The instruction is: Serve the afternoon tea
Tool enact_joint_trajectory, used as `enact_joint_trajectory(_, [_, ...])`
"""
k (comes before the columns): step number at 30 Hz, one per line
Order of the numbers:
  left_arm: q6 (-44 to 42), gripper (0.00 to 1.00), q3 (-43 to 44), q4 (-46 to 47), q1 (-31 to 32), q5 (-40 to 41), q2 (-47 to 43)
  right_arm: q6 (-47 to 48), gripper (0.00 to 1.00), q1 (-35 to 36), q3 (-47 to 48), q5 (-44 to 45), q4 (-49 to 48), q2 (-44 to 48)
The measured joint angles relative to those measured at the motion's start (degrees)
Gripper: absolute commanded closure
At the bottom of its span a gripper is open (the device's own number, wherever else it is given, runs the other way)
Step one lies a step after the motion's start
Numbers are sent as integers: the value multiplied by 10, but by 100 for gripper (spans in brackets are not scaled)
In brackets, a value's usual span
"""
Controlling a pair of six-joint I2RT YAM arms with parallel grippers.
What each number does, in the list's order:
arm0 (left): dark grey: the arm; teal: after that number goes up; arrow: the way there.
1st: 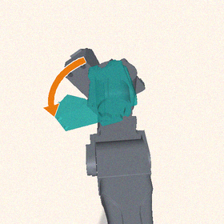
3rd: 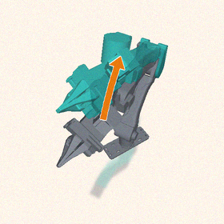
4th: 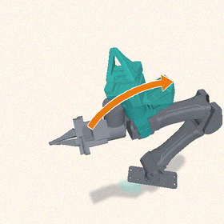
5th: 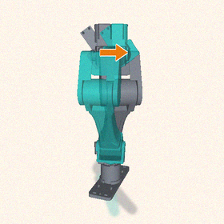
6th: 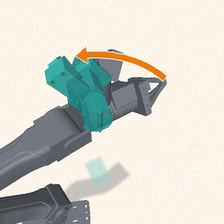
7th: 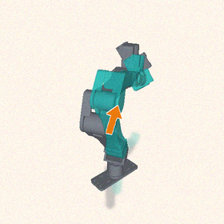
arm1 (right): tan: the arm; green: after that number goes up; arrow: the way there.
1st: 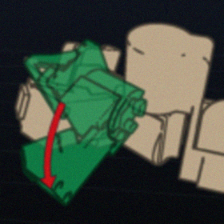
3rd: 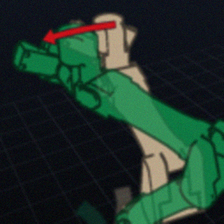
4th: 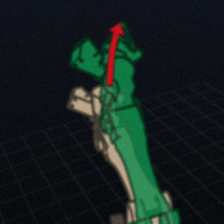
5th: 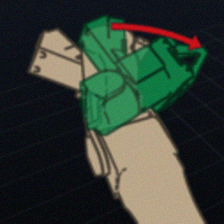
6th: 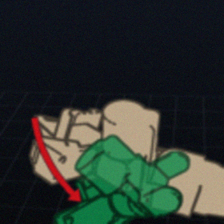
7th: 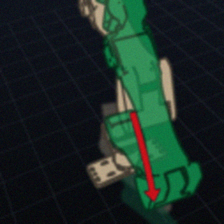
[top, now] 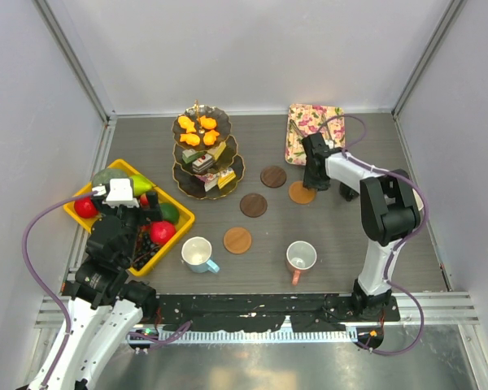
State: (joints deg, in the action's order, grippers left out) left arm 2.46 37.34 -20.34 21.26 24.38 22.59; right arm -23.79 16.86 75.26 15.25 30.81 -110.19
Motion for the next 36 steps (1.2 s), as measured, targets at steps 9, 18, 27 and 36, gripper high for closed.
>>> enact_joint_trajectory(9, [0, 1, 0, 0, 0, 0, 0, 33, 48, 49, -24, -31, 5, 111])
enact_joint_trajectory(18, [0, 1, 0, 0, 0, 0, 0, 39, 49, 267, -47, -79, 6, 140])
enact_joint_trajectory(27, [0, 1, 0, 0, 0, 0, 0, 38, 51, 350, -38, -119, 32, 58])
enact_joint_trajectory(36, [0, 1, 0, 0, 0, 0, 0, 33, 59, 350, -12, -105, 59, 14])
